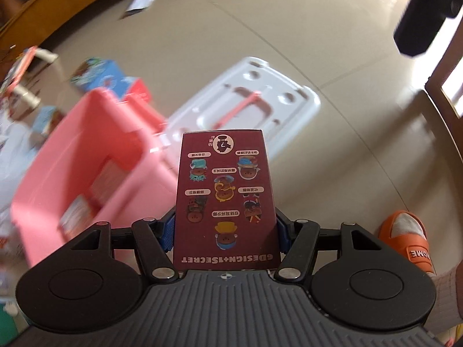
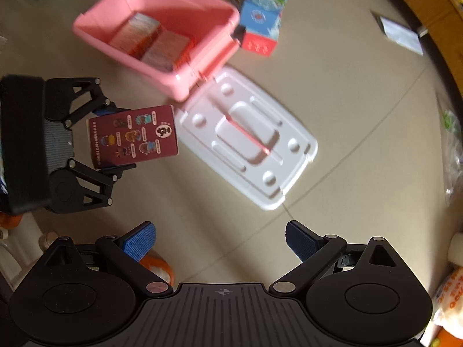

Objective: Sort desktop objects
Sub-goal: 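Lift the maroon box with the left gripper and carry it over the bin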

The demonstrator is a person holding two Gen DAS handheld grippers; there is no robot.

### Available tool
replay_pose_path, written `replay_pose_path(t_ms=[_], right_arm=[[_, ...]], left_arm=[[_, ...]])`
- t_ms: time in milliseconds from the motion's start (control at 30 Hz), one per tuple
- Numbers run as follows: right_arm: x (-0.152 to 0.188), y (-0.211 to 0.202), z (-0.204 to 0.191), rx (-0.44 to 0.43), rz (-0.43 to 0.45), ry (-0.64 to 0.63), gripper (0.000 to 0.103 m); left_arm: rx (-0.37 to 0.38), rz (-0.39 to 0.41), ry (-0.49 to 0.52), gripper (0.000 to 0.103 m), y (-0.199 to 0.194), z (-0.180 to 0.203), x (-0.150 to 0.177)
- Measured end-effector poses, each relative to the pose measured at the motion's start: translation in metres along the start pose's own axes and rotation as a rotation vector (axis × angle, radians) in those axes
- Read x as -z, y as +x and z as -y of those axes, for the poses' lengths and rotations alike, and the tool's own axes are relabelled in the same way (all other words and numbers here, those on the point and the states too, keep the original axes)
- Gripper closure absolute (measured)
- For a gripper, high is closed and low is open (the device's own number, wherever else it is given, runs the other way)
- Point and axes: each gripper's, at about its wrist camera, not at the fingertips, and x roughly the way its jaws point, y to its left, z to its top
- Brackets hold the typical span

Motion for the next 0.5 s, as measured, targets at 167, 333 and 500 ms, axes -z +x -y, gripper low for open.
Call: replay_pose_path(t_ms=[167, 333, 500], right_arm=[[-0.011, -0.009, -0.011, 0.023, 0.026, -0.033, 0.008], [-0.028, -0.013, -0.026, 0.041, 0.038, -0.061, 0.008], [-0.044, -0.014, -0.045, 0.051, 0.051, -0.103, 0.008]], left_arm=[[-0.079, 0.033, -0.046, 0.039, -0.026, -0.022, 0.009], [-0.098, 0.046, -0.173, 0.039, -0.049, -0.053, 0.012], [-0.152, 0.066, -0.244, 0.039, -0.067, -0.082, 0.014]])
